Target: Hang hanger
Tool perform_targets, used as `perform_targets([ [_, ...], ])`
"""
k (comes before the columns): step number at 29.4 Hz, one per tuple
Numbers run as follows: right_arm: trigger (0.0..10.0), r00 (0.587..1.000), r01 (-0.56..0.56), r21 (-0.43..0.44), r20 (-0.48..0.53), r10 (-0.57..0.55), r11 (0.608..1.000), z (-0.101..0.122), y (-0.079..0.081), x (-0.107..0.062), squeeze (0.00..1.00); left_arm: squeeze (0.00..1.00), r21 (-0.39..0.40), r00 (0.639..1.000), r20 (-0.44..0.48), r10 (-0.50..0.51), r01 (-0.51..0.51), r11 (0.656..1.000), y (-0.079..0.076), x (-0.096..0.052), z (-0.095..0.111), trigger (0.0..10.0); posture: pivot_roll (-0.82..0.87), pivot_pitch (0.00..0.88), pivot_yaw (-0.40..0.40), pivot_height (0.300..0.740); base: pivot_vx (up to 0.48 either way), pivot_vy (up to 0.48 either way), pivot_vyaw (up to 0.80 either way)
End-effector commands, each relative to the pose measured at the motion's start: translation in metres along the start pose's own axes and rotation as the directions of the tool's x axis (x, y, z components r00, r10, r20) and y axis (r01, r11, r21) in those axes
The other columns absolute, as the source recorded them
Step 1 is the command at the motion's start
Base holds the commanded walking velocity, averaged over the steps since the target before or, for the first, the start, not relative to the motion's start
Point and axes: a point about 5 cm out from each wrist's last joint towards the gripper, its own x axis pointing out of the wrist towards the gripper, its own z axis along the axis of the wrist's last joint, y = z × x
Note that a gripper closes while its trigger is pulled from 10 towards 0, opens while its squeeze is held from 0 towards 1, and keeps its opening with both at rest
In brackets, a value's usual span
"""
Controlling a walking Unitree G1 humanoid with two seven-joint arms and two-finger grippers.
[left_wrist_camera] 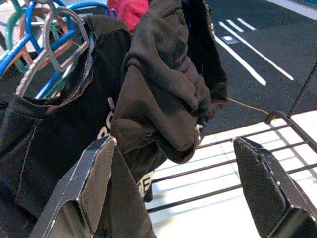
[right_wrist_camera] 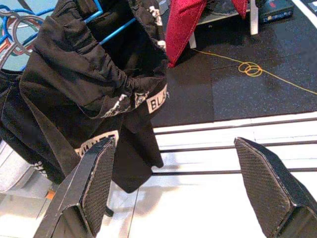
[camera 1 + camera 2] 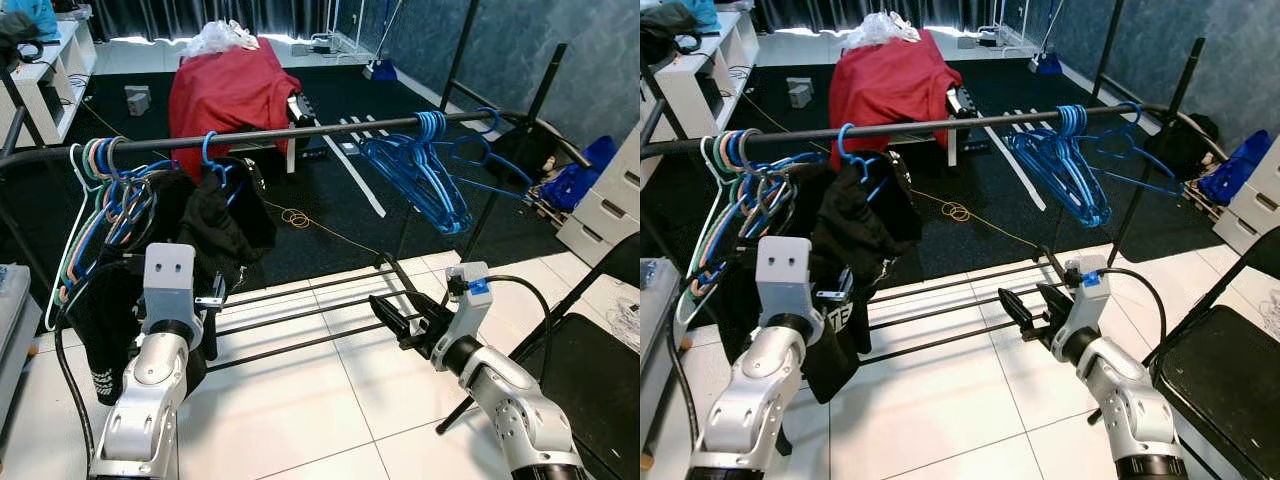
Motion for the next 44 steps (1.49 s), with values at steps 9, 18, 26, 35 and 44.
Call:
perform_targets([
  [9, 10.0, 0.999, -0.031, -0.034, -0.02, 0.031, 0.999, -0.004, 0.004, -0.002, 0.0, 0.0, -0.011, 0.999, 0.043, 0.016, -0.016, 1.0, 0.007, 0.0, 0.0, 10.0, -0.01, 0.063, -0.063, 0.74, 0.414, 0.0, 0.27],
  [18, 10.0, 1.0, -0.019, 0.006, -0.014, 0.019, 1.0, -0.004, 0.003, -0.002, 0.0, 0.0, -0.008, 0.998, 0.055, 0.01, -0.009, 1.0, 0.008, 0.001, 0.001, 10.0, -0.01, 0.066, -0.059, 0.74, 0.345, 0.0, 0.38],
  [26, 10.0, 1.0, -0.013, 0.008, -0.013, 0.013, 1.0, -0.003, 0.002, -0.001, 0.0, 0.0, -0.004, 0.996, 0.066, -0.058, 0.058, 0.998, 0.007, 0.004, 0.002, 10.0, -0.01, 0.073, -0.058, 0.74, 0.143, 0.0, 0.0],
  [35, 10.0, 1.0, -0.005, 0.011, -0.019, 0.005, 1.0, -0.004, 0.001, -0.001, 0.0, 0.0, 0.144, 0.996, 0.043, -0.073, 0.066, 0.987, 0.025, 0.01, -0.004, 10.0, -0.01, 0.076, -0.059, 0.74, 0.0, 0.0, 0.0],
  [44, 10.0, 1.0, 0.006, 0.014, -0.019, -0.005, 1.0, -0.003, 0.0, -0.002, 0.0, 0.0, 0.099, 0.995, -0.032, -0.097, 0.1, 0.99, 0.043, 0.018, -0.018, 10.0, -0.02, 0.081, -0.059, 0.74, 0.0, 0.0, 0.0],
])
